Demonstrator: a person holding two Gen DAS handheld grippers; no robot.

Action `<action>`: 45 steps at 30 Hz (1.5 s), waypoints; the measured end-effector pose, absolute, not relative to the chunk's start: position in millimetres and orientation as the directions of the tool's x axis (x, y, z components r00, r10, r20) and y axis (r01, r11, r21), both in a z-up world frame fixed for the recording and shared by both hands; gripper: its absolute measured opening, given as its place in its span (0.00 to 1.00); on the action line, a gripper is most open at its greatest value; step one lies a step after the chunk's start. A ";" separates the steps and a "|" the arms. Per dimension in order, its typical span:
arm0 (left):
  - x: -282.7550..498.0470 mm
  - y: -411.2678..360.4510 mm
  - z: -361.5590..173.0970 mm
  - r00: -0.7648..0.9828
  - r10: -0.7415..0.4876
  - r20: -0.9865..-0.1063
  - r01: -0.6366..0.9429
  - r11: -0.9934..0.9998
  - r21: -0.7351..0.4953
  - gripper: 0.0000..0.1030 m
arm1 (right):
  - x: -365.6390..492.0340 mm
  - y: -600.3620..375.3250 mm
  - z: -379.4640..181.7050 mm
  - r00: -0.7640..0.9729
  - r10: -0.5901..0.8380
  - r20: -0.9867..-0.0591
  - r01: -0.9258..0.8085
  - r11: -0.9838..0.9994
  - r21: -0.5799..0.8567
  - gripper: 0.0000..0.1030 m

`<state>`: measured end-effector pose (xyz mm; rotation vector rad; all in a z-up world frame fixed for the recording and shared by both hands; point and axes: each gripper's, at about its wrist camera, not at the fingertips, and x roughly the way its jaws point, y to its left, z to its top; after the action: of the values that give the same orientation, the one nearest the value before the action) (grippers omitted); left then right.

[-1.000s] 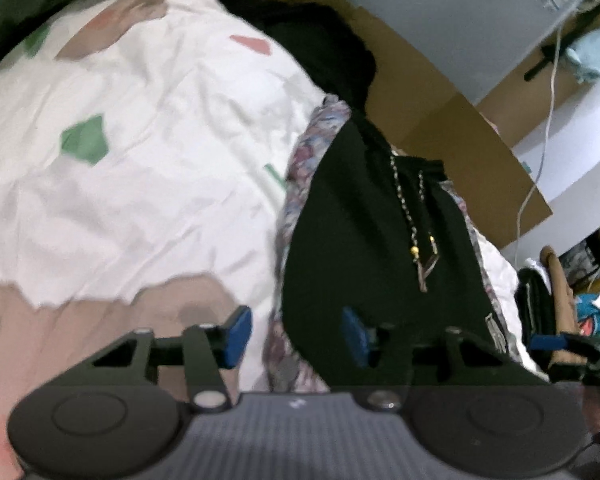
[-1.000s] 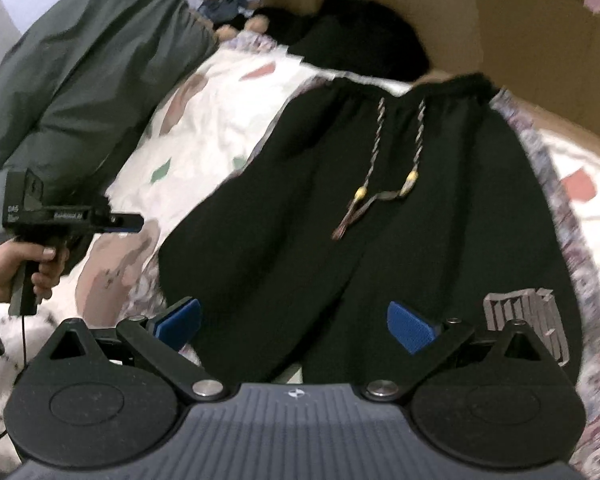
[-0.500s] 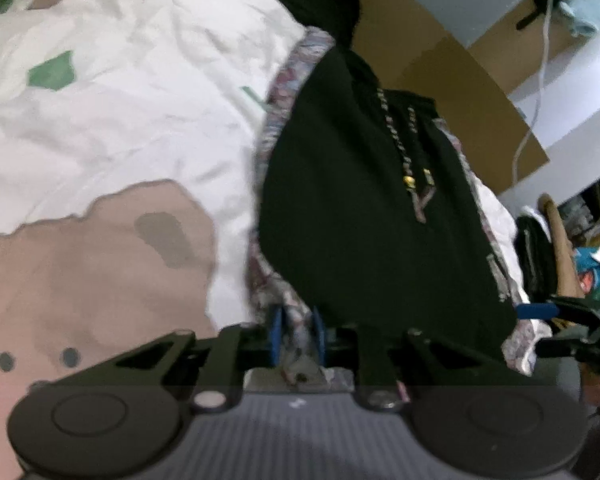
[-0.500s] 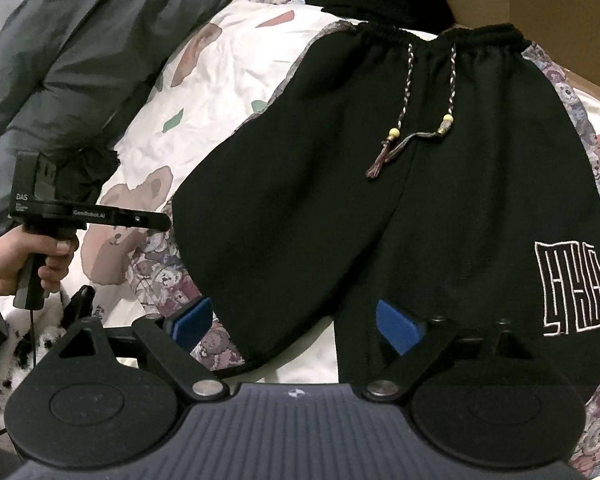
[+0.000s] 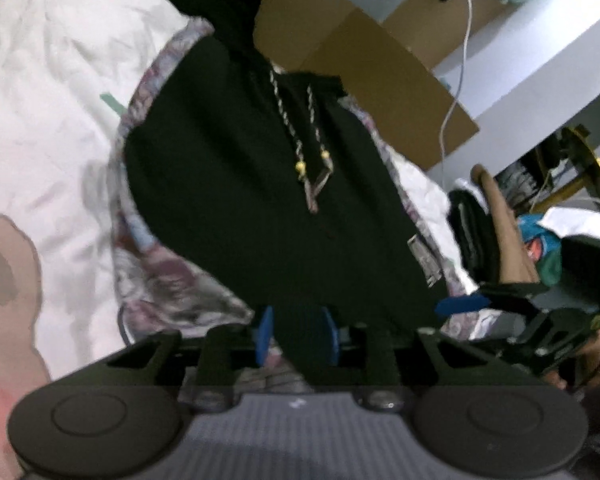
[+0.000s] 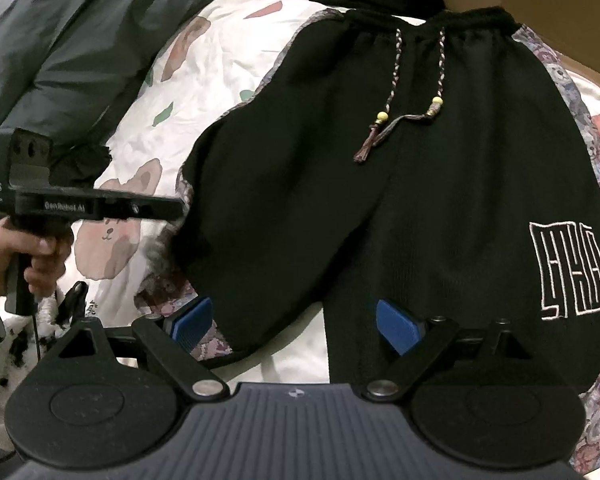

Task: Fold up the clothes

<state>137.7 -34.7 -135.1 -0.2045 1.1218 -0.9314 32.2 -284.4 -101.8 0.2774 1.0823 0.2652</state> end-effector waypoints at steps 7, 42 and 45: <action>142.2 -28.7 -139.4 0.100 -0.745 -0.660 0.507 0.608 -0.610 0.27 | 32.3 -284.4 -104.8 0.436 0.341 -0.833 -0.072 0.936 0.345 0.90; 150.8 33.3 -145.5 0.245 -0.631 -0.736 0.452 0.746 -0.489 0.43 | 32.9 -279.4 -109.9 0.420 0.333 -0.844 -0.094 0.941 0.325 0.90; 148.5 25.1 -148.3 0.221 -0.638 -0.737 0.457 0.736 -0.500 0.45 | 31.9 -281.1 -110.2 0.418 0.333 -0.845 -0.092 0.941 0.325 0.90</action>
<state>148.5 25.1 -148.3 -0.1905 1.1139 -0.7626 31.9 -281.1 -110.1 0.2431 1.1102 0.2696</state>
